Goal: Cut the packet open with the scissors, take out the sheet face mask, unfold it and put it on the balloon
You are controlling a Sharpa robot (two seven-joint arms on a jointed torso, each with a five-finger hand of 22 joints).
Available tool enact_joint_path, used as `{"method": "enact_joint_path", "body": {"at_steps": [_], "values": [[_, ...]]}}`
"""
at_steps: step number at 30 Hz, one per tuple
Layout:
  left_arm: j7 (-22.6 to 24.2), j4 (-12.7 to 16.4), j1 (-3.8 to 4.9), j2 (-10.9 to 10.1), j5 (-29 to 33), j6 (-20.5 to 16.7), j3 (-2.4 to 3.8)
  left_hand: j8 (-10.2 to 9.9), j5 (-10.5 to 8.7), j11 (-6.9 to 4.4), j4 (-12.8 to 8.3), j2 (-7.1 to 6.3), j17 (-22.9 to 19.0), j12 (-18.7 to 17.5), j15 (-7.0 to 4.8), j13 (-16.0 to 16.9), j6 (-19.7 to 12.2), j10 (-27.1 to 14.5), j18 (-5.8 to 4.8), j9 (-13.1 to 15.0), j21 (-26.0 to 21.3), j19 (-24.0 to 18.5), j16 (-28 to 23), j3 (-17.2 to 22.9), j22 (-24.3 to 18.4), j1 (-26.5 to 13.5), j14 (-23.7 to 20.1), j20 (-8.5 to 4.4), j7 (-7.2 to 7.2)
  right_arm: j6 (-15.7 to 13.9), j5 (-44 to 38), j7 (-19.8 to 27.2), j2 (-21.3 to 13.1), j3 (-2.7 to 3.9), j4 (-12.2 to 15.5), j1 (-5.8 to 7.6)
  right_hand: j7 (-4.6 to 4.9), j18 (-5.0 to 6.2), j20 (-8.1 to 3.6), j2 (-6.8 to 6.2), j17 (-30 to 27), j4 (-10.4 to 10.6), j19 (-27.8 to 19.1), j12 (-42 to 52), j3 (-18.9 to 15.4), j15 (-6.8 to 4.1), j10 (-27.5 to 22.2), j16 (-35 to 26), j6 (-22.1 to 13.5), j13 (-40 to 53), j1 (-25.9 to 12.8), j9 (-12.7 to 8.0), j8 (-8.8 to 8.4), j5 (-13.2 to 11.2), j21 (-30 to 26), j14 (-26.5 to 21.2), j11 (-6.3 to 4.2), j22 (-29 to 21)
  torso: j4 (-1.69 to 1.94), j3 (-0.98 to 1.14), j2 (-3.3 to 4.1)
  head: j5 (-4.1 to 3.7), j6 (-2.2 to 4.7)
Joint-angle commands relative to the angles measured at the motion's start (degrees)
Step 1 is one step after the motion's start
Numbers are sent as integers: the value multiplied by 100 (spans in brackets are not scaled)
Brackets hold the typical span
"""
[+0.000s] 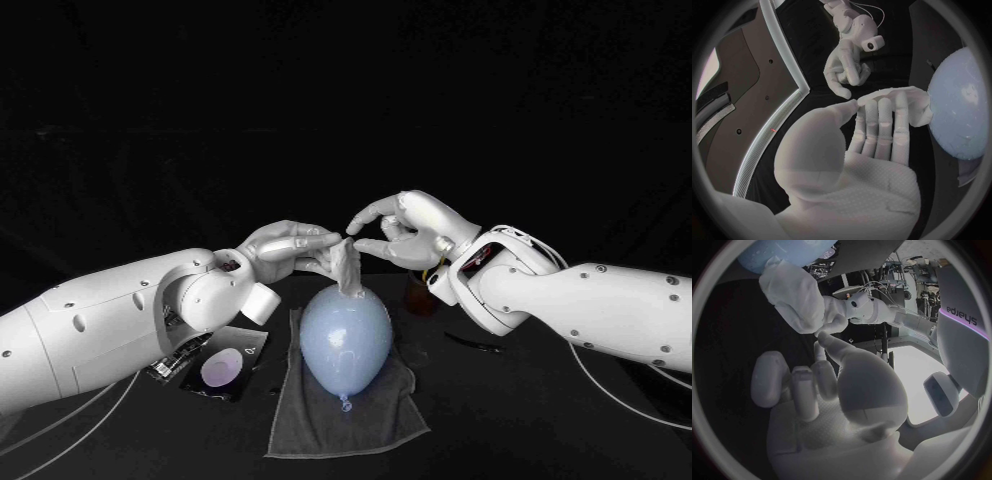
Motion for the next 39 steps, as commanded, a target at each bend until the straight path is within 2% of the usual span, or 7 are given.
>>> {"method": "enact_joint_path", "body": {"at_steps": [1,10,22,29,39], "values": [[72,29,0,-5,77,106,7,30,16,-1,-292,53,5,31,-3,9,-18,-14,84,41,18,-39,30,247,6,-10,-21,7,-36,-259,-332,28,53,5,-45,-7,0,-79,-18,-3,1509,-4,42,19,33,-26,41,24,28,670,71,-8,-31,-3,26,597,-4,962,-2,-8,4,8,-20],[87,48,-1,-16,78,108,7,37,15,-2,-341,62,5,36,-4,18,-17,-18,84,44,61,-67,35,278,35,-53,-23,6,-36,-52,-523,-195,167,3,-128,-21,-5,-80,-29,-44,1509,21,46,24,-11,-29,49,24,63,671,31,-24,-69,-9,26,597,-5,963,-6,-9,-3,13,-45],[111,65,-1,-21,83,90,7,46,16,-2,-419,83,4,44,-4,32,-18,-24,84,50,134,-117,43,329,85,-125,-26,6,-33,-60,-577,-451,276,3,-196,-37,-11,-77,-34,-47,1509,30,43,24,-20,-34,51,24,74,669,29,-32,-87,-8,13,597,-11,960,0,8,2,15,-56],[118,75,0,-26,84,78,7,49,15,-2,-436,84,4,47,-4,36,-17,-25,84,51,149,-127,45,339,95,-139,-26,5,-31,5,-577,-531,308,4,-219,-37,-15,-75,-36,-34,1509,33,38,14,-15,-37,46,24,89,662,39,-34,-91,-8,0,597,-15,956,-9,-1,-2,19,-73],[135,76,0,-24,92,77,7,52,15,-3,-451,87,4,50,-4,39,-16,-26,84,53,164,-136,47,348,105,-149,-26,5,-31,84,-605,-565,333,4,-266,-37,-43,-75,-49,3,1509,34,43,25,0,-54,54,24,195,668,85,-28,-76,-8,6,597,-38,958,-9,-1,-8,16,-66]]}}
